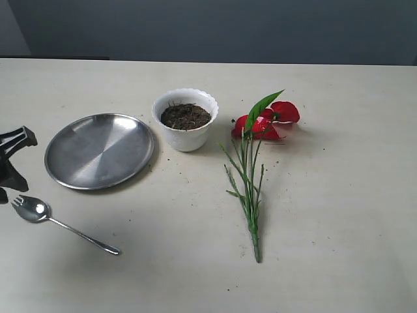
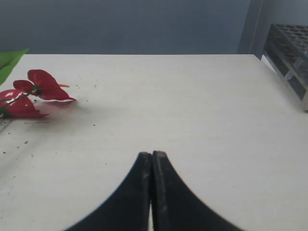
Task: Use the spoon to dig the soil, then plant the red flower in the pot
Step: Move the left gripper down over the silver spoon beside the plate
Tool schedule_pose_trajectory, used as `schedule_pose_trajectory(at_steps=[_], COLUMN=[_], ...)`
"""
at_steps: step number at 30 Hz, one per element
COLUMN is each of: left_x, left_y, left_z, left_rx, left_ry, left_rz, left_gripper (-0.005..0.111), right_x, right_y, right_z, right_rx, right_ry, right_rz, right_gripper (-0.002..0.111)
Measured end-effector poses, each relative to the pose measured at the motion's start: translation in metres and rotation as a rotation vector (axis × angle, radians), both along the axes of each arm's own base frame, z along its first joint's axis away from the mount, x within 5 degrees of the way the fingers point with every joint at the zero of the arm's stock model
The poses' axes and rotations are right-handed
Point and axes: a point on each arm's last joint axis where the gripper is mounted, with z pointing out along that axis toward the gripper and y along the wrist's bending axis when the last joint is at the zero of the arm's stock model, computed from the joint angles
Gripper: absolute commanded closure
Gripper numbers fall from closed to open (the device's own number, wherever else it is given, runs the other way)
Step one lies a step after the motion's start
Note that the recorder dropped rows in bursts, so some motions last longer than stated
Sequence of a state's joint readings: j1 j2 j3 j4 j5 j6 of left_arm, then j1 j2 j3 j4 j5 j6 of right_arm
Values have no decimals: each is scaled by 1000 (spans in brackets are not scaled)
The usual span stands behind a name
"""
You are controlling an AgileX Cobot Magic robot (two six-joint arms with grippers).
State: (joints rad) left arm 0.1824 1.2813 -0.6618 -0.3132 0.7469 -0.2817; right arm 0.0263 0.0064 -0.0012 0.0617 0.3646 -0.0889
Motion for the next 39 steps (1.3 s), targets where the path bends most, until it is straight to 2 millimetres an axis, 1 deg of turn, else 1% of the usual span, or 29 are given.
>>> schedule_pose_trajectory(at_steps=[4, 8, 15, 25, 39], left_x=[13, 20, 26, 32, 34], left_y=[-1, 0, 0, 4, 6], left_z=[-13, -24, -23, -20, -20], left_rx=[-55, -80, -103, -75, -51], left_ry=[-1, 22, -33, -111, -131], left_rz=[60, 92, 145, 178, 174], left_gripper=[72, 72, 72, 72, 72], right_x=[0, 0, 0, 0, 0], right_y=[0, 0, 0, 0, 0], right_z=[0, 0, 0, 0, 0], right_rx=[0, 0, 0, 0, 0], right_ry=[0, 0, 0, 0, 0], right_rz=[0, 0, 0, 0, 0], right_gripper=[109, 109, 109, 109, 109])
